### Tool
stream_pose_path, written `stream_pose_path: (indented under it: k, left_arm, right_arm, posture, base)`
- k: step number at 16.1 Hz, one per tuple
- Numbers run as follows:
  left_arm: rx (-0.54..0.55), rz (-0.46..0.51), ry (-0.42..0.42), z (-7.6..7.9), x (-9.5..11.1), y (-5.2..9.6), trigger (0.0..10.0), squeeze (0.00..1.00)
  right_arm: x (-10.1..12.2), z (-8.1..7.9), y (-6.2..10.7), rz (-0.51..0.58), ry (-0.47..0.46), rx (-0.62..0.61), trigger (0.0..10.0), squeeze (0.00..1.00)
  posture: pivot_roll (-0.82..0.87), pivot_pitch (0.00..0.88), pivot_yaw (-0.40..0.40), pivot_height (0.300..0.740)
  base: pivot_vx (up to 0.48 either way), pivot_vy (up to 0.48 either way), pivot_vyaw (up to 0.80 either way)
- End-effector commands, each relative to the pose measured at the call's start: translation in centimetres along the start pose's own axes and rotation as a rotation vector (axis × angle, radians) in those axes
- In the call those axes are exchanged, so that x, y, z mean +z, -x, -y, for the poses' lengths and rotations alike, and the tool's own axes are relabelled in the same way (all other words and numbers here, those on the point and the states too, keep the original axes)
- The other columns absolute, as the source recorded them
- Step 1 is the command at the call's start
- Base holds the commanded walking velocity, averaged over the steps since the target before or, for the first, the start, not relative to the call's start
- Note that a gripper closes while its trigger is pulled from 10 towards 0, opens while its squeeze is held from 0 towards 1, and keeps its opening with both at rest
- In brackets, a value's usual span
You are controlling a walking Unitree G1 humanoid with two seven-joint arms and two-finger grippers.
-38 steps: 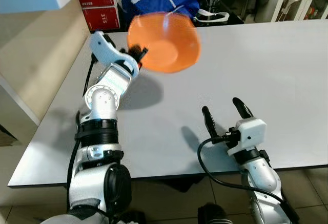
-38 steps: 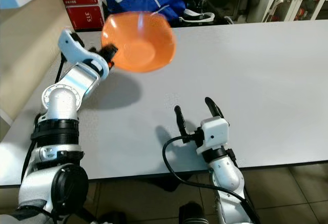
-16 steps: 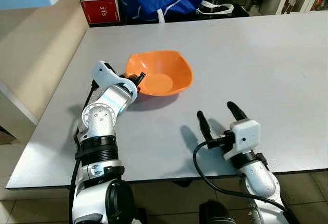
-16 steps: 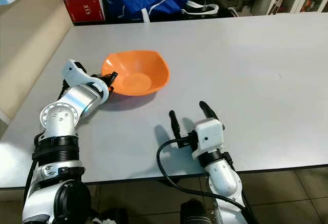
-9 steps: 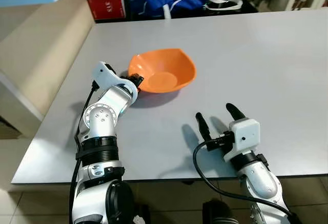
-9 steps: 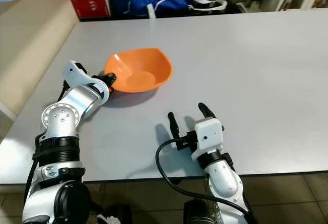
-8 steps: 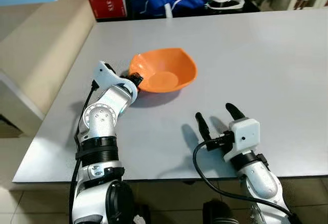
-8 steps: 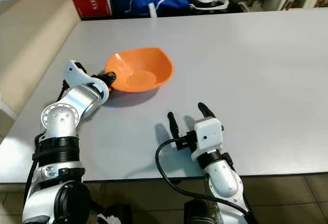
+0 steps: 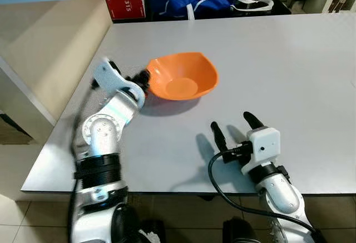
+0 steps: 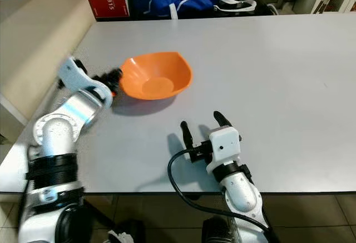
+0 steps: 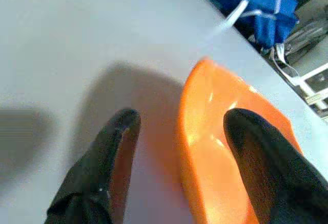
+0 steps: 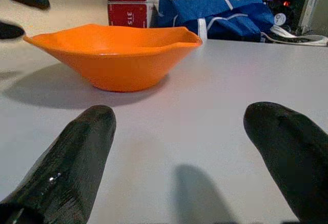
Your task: Setting the table
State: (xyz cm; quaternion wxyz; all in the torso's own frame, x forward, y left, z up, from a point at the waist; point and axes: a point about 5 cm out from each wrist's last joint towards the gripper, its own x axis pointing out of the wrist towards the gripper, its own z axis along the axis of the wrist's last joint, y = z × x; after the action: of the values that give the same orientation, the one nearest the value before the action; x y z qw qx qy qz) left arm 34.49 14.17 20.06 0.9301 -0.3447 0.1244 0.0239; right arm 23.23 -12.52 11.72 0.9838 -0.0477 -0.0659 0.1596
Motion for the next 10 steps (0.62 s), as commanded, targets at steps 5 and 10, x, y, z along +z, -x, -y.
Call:
stream_pose_path:
  k: [5,10]
  left_arm:
    - [-0.053,0.187,-0.620,-1.1,0.8,3.0,10.0,1.00]
    - [-0.019,0.186,-0.817,-4.8,0.3,6.4,10.0,1.00]
  right_arm:
    - [-2.9,0.0,0.5,-0.099,-0.024,0.008,10.0,0.00]
    - [-4.0,0.0,0.1,-0.094,-0.023,0.021,10.0,0.00]
  posture:
    - [-0.15,0.000,0.123,0.666]
    - [-0.12,0.000,0.118,0.666]
  base:
    - [0.000,0.000,0.00]
    - [0.000,0.000,0.00]
